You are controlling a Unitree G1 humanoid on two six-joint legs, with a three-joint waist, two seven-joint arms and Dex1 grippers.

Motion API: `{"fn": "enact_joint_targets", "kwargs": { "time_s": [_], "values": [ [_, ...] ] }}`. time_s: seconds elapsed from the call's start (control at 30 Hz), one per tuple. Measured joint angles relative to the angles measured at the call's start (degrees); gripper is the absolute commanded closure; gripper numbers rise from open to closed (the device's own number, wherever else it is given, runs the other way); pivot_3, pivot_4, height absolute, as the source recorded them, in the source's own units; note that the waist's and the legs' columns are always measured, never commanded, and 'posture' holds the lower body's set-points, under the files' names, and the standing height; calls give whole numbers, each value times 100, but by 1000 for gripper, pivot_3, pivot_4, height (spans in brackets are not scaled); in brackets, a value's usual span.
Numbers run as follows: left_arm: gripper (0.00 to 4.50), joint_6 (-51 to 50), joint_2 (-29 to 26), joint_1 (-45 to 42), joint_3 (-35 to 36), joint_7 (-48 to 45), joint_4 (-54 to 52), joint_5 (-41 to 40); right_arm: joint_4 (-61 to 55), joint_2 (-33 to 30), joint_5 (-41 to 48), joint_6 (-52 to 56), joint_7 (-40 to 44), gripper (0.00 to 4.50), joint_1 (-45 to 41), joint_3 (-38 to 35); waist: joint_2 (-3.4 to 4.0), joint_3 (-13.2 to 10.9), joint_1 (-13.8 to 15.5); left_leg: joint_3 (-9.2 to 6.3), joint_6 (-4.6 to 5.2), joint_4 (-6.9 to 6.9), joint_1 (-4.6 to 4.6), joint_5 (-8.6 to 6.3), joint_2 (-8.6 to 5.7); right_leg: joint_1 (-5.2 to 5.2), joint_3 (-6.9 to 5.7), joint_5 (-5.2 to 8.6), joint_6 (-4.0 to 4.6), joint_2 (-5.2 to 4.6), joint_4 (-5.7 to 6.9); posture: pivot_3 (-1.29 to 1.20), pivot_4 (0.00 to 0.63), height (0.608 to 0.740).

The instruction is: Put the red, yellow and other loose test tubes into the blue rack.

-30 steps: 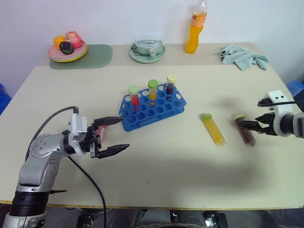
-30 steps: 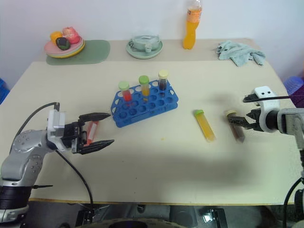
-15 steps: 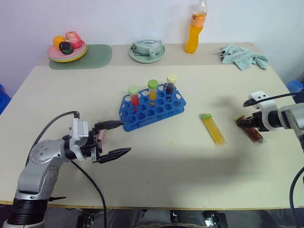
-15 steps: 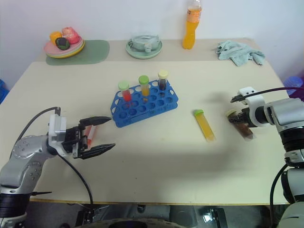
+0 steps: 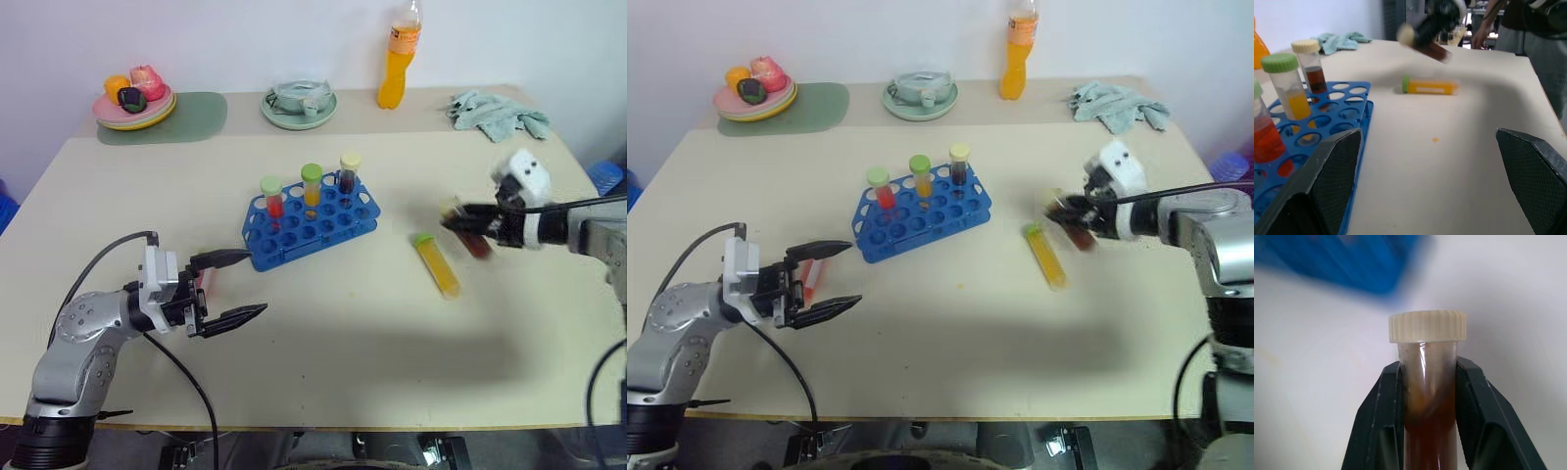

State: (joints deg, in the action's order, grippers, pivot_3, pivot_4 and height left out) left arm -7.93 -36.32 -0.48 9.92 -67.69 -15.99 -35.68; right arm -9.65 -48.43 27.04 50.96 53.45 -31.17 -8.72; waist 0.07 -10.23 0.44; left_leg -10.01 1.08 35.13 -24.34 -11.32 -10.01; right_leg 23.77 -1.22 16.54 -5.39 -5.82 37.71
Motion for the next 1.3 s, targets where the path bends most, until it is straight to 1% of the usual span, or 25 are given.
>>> {"fn": "enact_joint_targets", "kwargs": {
  "time_s": [0.1, 0.2, 0.3, 0.37, 0.5, 0.6, 0.77, 1.07, 1.3],
  "values": [
    [0, 13, 104, -49, -4, 66, 96, 3, -393, 1106, 260, -320, -575, 3716, 60, -100, -3, -1, 28, 1, -1, 7, -1, 1, -1, 0, 4, -5, 0, 1, 0, 0, 150, 740],
    [0, 65, 178, -45, 0, 136, 167, 5, -340, 2181, 349, -872, -1094, 3716, 152, -97, -3, -1, 42, 5, -1, 10, -1, 2, -3, -1, 13, -16, -8, 2, -1, 0, 150, 740],
    [0, 77, 309, -44, -9, 204, 197, 6, 152, 3284, 270, -2258, -1195, 3716, 168, -45, 0, -2, 13, 15, -3, 6, 14, 4, -3, -3, 38, -37, -21, 15, 1, 0, 150, 740],
    [0, 85, 327, -40, -9, 249, 203, 10, 786, 3717, -112, -3313, -1362, 3716, 132, 94, -1, -1, 0, 24, -6, 3, 43, 5, -1, -20, 50, -40, -20, 21, 5, 0, 150, 740],
    [0, 88, 333, -21, -4, 339, 203, 10, 1798, 4043, -556, -4491, -1536, 3716, 120, 168, 1, -3, 12, 29, -9, 0, 69, 6, -1, -25, 67, -38, -17, 27, 17, 0, 150, 740],
    [0, 97, 332, 24, 1, 394, 189, 13, 2561, 4131, -776, -5234, -1549, 3716, -54, 195, 1, -3, -10, 40, -10, -7, 86, 6, -1, -30, 84, -38, -16, 30, 30, 0, 150, 740],
    [0, 97, 330, 98, 1, 502, 72, 15, 3617, 4207, -974, -6171, -1603, 3716, -379, 186, 1, -2, -98, 42, -13, -14, 90, 8, 6, -26, 89, -39, -15, 37, 33, 0, 150, 740],
    [0, 97, 321, 331, 53, 679, -179, 14, 4514, 4156, -1113, -6982, -1588, 3716, -692, 184, 2, 1, -116, 43, -25, -14, 109, 1, 8, -28, 94, -34, -6, 42, 33, 0, 150, 740],
    [0, 97, 321, 432, 56, 780, -262, 13, 4503, 4196, -1105, -7065, -1326, 3716, -647, 310, 2, 2, -118, 44, -26, -18, 110, 0, 15, -26, 96, -34, -5, 47, 33, 0, 150, 740]
  ]
}}
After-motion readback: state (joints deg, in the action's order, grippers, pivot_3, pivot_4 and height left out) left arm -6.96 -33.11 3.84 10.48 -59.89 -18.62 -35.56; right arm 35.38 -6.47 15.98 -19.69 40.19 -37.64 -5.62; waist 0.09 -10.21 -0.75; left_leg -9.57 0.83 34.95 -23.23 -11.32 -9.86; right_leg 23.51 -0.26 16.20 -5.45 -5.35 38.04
